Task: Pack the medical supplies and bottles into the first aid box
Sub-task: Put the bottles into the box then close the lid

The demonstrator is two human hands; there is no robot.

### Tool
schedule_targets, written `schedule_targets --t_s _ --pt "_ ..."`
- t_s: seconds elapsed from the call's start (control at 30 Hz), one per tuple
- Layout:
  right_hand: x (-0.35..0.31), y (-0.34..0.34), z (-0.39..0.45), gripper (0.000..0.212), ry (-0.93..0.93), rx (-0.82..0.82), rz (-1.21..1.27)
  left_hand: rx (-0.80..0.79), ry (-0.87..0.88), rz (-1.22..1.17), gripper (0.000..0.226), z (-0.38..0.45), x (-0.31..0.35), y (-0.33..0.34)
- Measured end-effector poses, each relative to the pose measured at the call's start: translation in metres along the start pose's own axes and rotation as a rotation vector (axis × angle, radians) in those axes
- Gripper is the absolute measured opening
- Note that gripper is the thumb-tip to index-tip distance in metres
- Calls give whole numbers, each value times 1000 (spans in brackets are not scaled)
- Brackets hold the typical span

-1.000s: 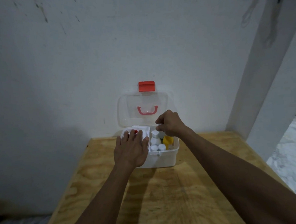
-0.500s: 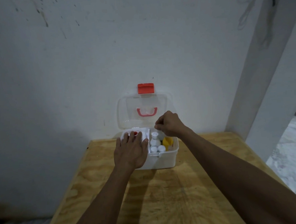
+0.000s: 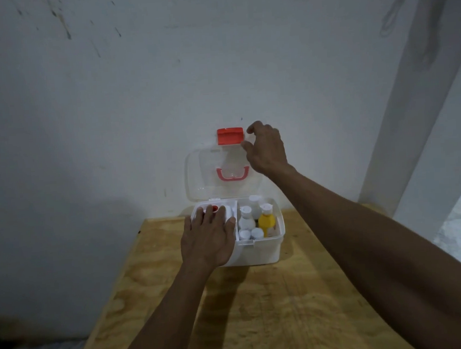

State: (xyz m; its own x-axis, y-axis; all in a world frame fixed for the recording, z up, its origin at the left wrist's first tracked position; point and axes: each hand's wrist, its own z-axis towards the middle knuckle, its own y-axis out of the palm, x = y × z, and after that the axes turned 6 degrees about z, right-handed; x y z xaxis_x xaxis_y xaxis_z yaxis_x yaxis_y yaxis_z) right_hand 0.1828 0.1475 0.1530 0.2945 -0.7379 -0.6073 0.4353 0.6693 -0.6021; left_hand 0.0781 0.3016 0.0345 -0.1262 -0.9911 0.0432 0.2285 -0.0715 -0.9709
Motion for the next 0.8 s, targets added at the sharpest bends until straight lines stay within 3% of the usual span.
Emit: schedule_targets --t_s 0.37,0.6,0.7,0.8 --pt "-12 9 17 28 216 -48 240 -7 5 -13 55 1 -1 0" --pt "-6 4 6 21 184 -7 390 24 9 -18 59 0 0 0" --pt "-5 -4 -7 15 149 -22 442 93 -49 -102 60 0 -3 5" --pt "-7 -14 -25 18 112 -45 453 260 -98 -260 58 -2 -3 8"
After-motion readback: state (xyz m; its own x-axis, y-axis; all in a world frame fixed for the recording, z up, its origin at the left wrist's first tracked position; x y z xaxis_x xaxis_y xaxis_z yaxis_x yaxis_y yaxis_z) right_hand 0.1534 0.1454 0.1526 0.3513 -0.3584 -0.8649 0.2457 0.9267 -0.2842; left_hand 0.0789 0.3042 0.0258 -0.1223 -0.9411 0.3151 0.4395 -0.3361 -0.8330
